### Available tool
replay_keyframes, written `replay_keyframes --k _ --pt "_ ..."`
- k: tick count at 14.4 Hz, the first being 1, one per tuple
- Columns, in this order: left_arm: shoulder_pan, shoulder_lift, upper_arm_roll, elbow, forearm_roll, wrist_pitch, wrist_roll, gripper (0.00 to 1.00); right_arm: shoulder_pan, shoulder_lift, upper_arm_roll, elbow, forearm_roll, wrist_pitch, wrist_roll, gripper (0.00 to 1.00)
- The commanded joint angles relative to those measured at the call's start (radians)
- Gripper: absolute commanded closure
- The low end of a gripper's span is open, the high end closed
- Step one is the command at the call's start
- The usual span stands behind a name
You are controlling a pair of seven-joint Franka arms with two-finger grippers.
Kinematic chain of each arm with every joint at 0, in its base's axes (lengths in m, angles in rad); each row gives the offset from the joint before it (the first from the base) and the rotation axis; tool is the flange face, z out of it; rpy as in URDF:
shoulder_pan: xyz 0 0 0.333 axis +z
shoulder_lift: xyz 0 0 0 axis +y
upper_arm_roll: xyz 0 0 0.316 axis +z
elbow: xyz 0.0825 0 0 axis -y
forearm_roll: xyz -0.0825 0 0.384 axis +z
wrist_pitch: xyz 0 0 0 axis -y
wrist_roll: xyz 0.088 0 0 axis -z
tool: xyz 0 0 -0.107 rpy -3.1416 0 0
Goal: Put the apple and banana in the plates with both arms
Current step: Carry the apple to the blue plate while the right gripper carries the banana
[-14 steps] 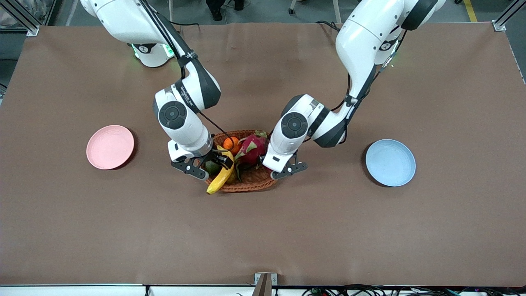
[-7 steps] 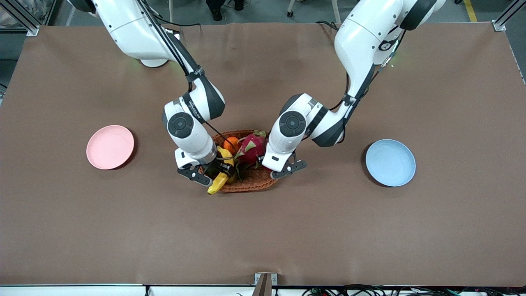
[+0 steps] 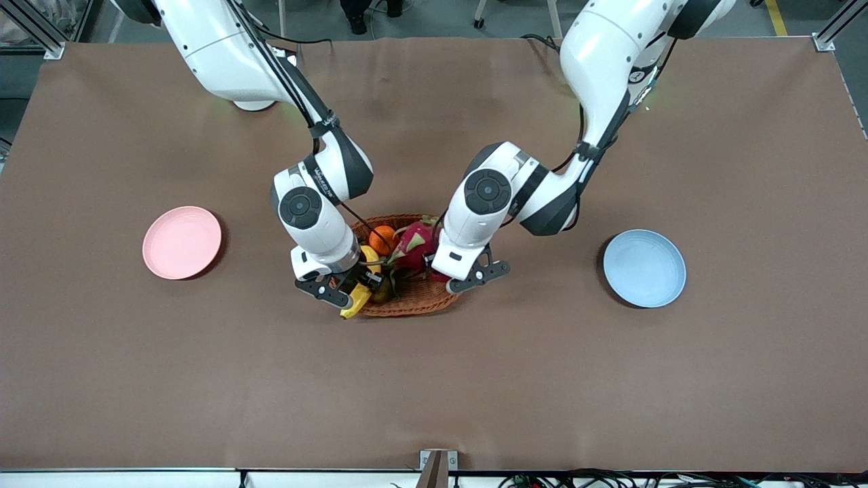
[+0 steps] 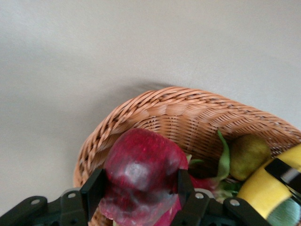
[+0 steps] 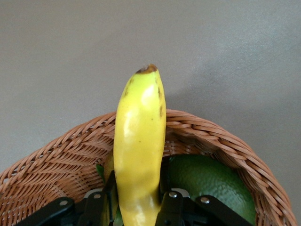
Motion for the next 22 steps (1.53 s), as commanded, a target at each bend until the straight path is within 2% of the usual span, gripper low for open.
replay_keyframes --k 1,4,6,8,10,13,16,20,22 --pt "0.035 -0.096 0.005 -0.013 0.021 -0.12 -0.014 0.61 -0.02 -0.012 -0.003 0.03 -0.01 -0.069 0.013 0.99" --pt "0.097 -0.176 0.002 -0.027 0.021 -0.247 0.035 0.61 -0.066 -0.022 -0.002 0.174 0.01 -0.308 0.011 0.99" --pt "0.158 -0.249 0.002 -0.086 0.021 -0.312 0.128 0.61 -0.121 -0.02 0.0 0.26 0.027 -0.481 -0.007 0.99" --pt "0.227 -0.333 0.002 -0.194 0.021 -0.314 0.225 0.61 -0.195 -0.035 0.0 0.261 0.027 -0.572 -0.169 0.99" --pt "0.299 -0.395 0.004 -0.284 0.024 -0.309 0.332 0.61 -0.32 -0.051 0.001 0.251 0.028 -0.672 -0.394 0.99" --pt "0.41 -0.435 -0.002 -0.411 0.108 -0.244 0.453 0.61 -0.509 -0.112 0.001 0.122 0.028 -0.677 -0.73 0.99" --pt "0.509 -0.444 -0.001 -0.517 0.12 -0.121 0.584 0.61 -0.669 -0.187 0.001 -0.036 0.028 -0.643 -0.971 0.99" --pt "0.623 -0.429 -0.004 -0.645 0.159 0.052 0.672 0.61 -0.729 -0.369 -0.002 -0.442 0.028 -0.321 -1.062 0.99" --pt "0.642 -0.405 -0.002 -0.68 0.16 0.106 0.673 0.61 -0.737 -0.39 -0.002 -0.538 0.028 -0.22 -1.075 0.99"
